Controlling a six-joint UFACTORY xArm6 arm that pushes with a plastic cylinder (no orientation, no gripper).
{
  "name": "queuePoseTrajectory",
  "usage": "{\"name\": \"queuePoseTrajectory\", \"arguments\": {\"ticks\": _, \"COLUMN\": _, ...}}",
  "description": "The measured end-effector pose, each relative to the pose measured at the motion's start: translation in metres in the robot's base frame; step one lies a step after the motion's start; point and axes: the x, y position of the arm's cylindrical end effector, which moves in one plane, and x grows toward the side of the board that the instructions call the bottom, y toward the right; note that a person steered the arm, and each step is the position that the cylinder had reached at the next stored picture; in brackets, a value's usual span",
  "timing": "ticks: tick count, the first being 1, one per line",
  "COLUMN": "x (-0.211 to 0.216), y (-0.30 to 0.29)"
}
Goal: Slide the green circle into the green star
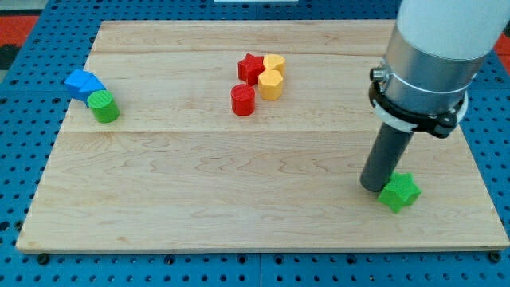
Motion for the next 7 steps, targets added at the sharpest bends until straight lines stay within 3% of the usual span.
{"name": "queuePoseTrajectory", "arguments": {"ticks": 1, "x": -0.015, "y": -0.028}}
{"name": "queuePoseTrajectory", "arguments": {"ticks": 3, "x": -0.027, "y": -0.317}}
{"name": "queuePoseTrajectory", "arguments": {"ticks": 4, "x": -0.095, "y": -0.395}}
{"name": "queuePoseTrajectory", "arguments": {"ticks": 5, "x": -0.152, "y": -0.427}}
{"name": "queuePoseTrajectory", "arguments": {"ticks": 6, "x": -0.192, "y": -0.363}}
{"name": "queuePoseTrajectory", "arguments": {"ticks": 7, "x": -0.184, "y": -0.275}}
